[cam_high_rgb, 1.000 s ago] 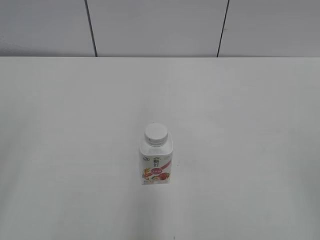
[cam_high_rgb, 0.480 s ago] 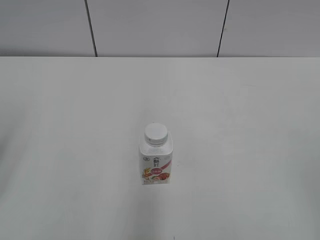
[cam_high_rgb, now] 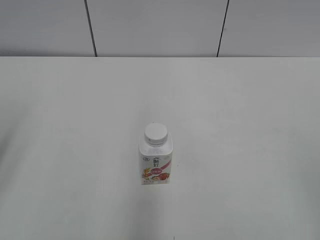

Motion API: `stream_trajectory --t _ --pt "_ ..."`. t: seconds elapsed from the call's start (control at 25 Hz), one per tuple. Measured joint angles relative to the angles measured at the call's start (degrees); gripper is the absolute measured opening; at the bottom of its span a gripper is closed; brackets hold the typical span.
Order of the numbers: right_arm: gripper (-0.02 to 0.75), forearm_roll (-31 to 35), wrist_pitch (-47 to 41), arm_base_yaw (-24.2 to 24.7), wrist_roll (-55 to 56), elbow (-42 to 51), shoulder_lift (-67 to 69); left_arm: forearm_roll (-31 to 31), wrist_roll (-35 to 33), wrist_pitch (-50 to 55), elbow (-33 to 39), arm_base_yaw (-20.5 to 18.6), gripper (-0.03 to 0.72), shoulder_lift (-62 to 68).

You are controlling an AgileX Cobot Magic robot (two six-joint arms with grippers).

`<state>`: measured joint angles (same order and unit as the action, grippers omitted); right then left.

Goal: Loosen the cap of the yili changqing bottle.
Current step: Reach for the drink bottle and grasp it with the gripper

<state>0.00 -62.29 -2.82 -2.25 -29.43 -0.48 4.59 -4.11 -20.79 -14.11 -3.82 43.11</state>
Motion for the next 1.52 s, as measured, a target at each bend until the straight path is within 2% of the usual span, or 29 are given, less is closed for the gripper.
stream_trajectory --t 0.2,0.44,0.56,0.72,1.12,1.4,1.52 --pt "0.585 0.4 0.0 0.0 0.0 0.0 0.0 0.0 1.3 -1.3 0.0 0.6 0.397 4.0" --pt "0.585 0.0 0.0 0.0 0.0 0.0 0.0 0.5 1.8 -4.0 0.0 5.9 0.396 12.8" --pt "0.585 0.0 0.0 0.0 0.0 0.0 0.0 0.8 1.8 -8.1 0.0 6.9 0.396 18.0" --pt "0.585 0.0 0.0 0.0 0.0 0.0 0.0 4.9 5.8 -14.3 -0.1 7.0 0.377 25.3" --pt "0.585 0.0 0.0 0.0 0.0 0.0 0.0 34.5 21.1 -28.8 -6.5 7.0 0.365 45.2" --pt "0.585 0.0 0.0 0.0 0.0 0.0 0.0 53.4 23.4 -40.6 -10.9 7.0 0.370 58.7" --pt "0.585 0.0 0.0 0.0 0.0 0.0 0.0 62.5 23.5 -42.5 -13.7 7.0 0.412 62.9"
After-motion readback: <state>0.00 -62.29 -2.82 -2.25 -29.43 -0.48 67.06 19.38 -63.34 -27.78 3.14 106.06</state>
